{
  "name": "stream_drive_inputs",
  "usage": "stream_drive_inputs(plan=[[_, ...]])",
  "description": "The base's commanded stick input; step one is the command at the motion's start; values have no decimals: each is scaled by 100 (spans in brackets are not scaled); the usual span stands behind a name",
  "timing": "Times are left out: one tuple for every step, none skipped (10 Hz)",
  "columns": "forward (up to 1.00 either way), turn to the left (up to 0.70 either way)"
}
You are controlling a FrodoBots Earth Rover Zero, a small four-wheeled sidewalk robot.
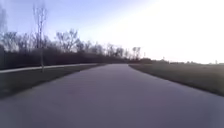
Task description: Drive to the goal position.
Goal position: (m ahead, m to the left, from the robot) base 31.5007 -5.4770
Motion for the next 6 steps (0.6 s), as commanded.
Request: stream_drive_inputs(plan=[[100, 1], [100, 1], [100, 1], [100, 1], [100, 1], [100, 1]])
